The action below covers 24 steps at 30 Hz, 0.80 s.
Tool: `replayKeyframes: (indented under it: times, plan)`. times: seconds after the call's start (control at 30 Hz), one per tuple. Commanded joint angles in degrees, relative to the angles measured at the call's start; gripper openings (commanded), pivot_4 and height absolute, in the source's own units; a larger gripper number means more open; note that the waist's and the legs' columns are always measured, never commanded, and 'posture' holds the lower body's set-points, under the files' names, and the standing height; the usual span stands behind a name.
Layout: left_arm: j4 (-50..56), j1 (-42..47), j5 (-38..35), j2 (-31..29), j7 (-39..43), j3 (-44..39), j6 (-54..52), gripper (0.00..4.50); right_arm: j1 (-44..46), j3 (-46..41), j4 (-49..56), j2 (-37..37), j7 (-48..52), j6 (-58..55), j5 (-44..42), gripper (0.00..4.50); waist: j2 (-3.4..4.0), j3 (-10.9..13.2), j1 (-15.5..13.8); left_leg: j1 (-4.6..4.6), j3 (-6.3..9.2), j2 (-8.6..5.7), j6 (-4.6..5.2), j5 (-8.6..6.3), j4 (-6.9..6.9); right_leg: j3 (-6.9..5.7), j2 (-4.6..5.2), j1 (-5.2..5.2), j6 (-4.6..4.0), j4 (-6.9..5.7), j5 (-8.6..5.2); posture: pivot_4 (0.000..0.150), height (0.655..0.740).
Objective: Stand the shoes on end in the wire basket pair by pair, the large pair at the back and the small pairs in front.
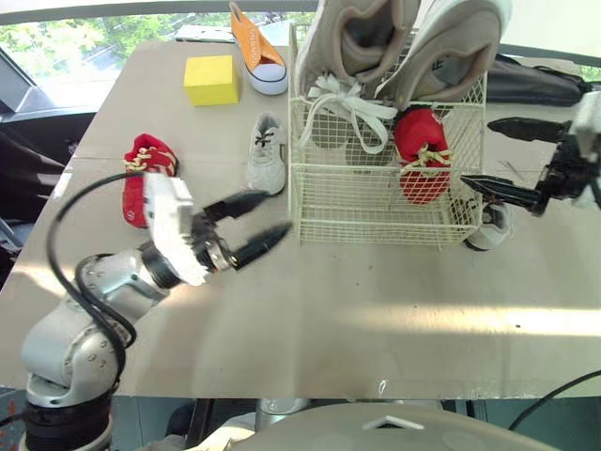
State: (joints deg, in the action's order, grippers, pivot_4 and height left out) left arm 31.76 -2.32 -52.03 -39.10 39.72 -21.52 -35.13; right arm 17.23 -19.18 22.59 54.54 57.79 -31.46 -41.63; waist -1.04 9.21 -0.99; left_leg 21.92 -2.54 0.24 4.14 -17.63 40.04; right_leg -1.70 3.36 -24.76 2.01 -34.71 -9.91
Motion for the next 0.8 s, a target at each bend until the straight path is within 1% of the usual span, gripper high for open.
replayKeyframes:
  times: [0.03,0.13,0.2,0.27,0.37,0.43,0.47,0.53,0.63,0.73,0.8]
  plan:
    - [-8.67,1.54,-1.42,-3.01,-5.10,-8.11,-4.26,4.04,-3.55,-6.92,12.13,-0.82,1.56,0.25,-9.07,4.44,0.01,0.00,0.18,-0.03,0.02,0.05,0.07,-0.05,-0.01,-0.01,-0.05,0.01,0.00,-0.02,0.00,0.150,0.7400]
    - [-19.09,3.55,-2.90,-9.60,-6.44,-11.92,-13.53,4.04,-5.01,-5.30,17.34,-1.96,-1.71,-0.43,-12.01,4.44,-0.10,0.01,0.35,-0.11,-0.03,0.16,0.05,-0.06,-0.01,-0.02,-0.17,0.01,0.15,-0.07,-0.10,0.150,0.7400]
    - [-28.39,7.55,-1.05,-15.22,-5.52,-11.39,-17.57,4.04,-5.13,-3.58,19.65,-2.94,-2.92,0.63,-11.81,4.44,-0.10,0.02,0.24,-0.14,-0.08,0.17,0.02,-0.05,0.00,-0.12,-0.11,0.00,0.22,-0.09,-0.14,0.150,0.7400]
    - [-37.22,13.66,2.16,-19.33,-6.41,-8.73,-20.17,4.04,-5.17,-2.18,21.72,-3.85,-3.91,1.58,-11.25,4.44,-0.11,0.05,-0.01,-0.13,-0.07,0.16,-0.03,-0.02,0.01,-0.35,-0.10,-0.02,0.24,-0.10,-0.14,0.150,0.7400]
    - [-50.42,24.77,6.88,-22.66,-4.97,-2.70,-23.01,4.04,-5.11,0.39,24.60,-4.77,-5.67,2.47,-10.18,4.44,-0.16,0.04,-0.52,-0.10,-0.06,0.07,-0.05,-0.02,0.01,-0.55,0.10,-0.03,0.24,-0.09,-0.14,0.150,0.7400]
    - [-58.75,32.03,10.61,-23.81,-3.17,1.85,-24.46,4.04,-5.01,1.58,26.10,-4.95,-6.73,2.69,-9.75,4.44,-0.19,0.02,-0.67,-0.07,-0.06,0.03,-0.11,0.02,0.01,-0.64,0.13,-0.03,0.19,-0.10,-0.10,0.150,0.7400]
    - [-62.32,35.22,13.40,-24.32,-0.87,5.03,-23.29,4.04,-4.96,1.84,26.74,-4.99,-7.42,2.61,-9.93,4.44,-0.20,0.01,-0.58,-0.05,-0.08,-0.01,-0.29,0.13,0.01,-0.65,-0.03,-0.03,0.04,-0.12,-0.01,0.150,0.7400]
    - [-69.88,41.67,19.18,-24.36,2.12,10.08,-19.82,4.04,-4.92,2.34,27.76,-4.88,-8.80,2.39,-10.42,4.44,-0.23,0.00,-0.39,-0.04,-0.15,-0.02,-0.30,0.13,-0.01,-0.62,-0.03,-0.03,0.01,-0.10,0.00,0.150,0.7400]
    - [-82.57,52.06,26.88,-23.66,6.17,16.45,-17.02,4.04,-6.31,2.03,29.76,-4.19,-10.71,1.71,-10.96,4.44,-0.58,-0.01,-0.25,0.06,-0.14,-0.03,-0.30,0.13,-0.05,-0.69,-0.12,-0.06,0.00,-0.02,0.01,0.150,0.7400]
    - [-91.98,56.66,35.69,-22.93,11.99,23.57,-12.18,4.04,-7.97,0.20,31.40,-3.35,-13.04,0.99,-12.78,4.44,-0.60,-0.02,-0.21,0.03,-0.17,-0.03,-0.30,0.12,-0.07,-0.69,-0.13,-0.05,0.00,-0.02,0.00,0.150,0.7400]
    - [-96.30,58.08,39.40,-22.09,13.12,25.29,-8.25,4.04,-8.68,-0.67,32.16,-2.72,-14.32,0.69,-13.86,4.44,-0.59,-0.02,0.02,0.02,-0.22,-0.02,-0.28,0.12,-0.07,-0.64,-0.09,-0.05,0.00,-0.02,-0.01,0.150,0.7400]
